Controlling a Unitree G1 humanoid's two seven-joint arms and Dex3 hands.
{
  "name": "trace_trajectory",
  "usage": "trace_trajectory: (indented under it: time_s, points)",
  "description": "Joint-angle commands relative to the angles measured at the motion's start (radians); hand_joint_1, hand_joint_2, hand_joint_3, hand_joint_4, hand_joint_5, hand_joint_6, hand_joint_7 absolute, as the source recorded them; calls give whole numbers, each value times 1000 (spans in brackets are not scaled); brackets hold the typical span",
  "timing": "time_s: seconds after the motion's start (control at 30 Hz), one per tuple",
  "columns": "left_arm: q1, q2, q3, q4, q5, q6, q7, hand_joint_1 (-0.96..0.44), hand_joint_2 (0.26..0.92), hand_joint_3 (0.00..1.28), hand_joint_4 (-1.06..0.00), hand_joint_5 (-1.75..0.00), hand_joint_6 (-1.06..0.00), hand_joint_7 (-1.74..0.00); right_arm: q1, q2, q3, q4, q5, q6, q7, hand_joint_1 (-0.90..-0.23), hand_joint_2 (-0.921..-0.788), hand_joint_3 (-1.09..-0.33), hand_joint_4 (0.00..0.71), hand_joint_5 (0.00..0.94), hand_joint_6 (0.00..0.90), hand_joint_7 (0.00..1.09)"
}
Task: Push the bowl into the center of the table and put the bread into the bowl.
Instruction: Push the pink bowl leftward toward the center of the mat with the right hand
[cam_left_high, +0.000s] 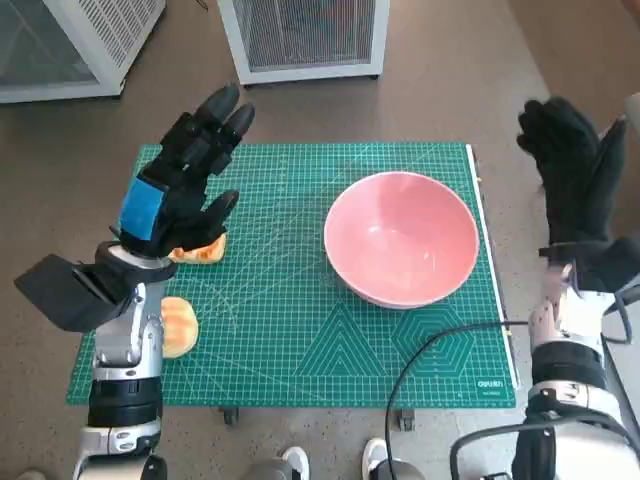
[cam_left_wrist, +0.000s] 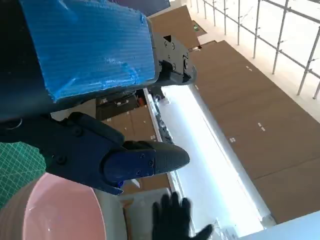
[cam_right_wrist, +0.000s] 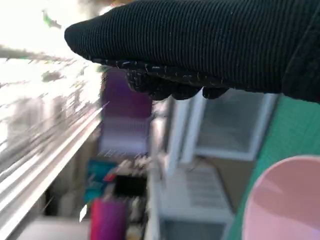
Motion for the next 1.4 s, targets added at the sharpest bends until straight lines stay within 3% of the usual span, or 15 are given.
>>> trace_trajectory:
  time_s: [0.03,0.3,0.47,0.73,0.93,1.4]
  points:
    - [3,-1,0,5,10,-17,9,-680,921,456,-277,-1,-219,-201,0,0,0,82,-30,63,-53,-568,-921,-804,142,5,40,330]
    - [2,4,3,5,6,-15,9,-677,921,456,-278,-1,-217,-203,11,21,14,134,-72,161,-86,-572,-921,-818,129,0,68,274]
    - [2,8,6,2,3,-13,8,-678,921,455,-278,-1,-217,-205,16,57,37,143,-107,217,-109,-574,-921,-826,133,2,82,252]
    - [4,13,9,-5,-1,-7,7,-679,921,454,-278,-1,-217,-206,19,120,54,141,-131,253,-117,-583,-921,-826,140,5,89,237]
    - [9,18,11,-11,-1,-7,5,-679,921,454,-278,-1,-216,-207,17,161,49,139,-124,261,-103,-608,-921,-824,152,9,99,231]
    - [20,33,17,-22,-9,0,-4,-663,921,457,-277,0,-217,-207,-14,251,13,132,-92,284,-75,-591,-921,-815,154,5,115,222]
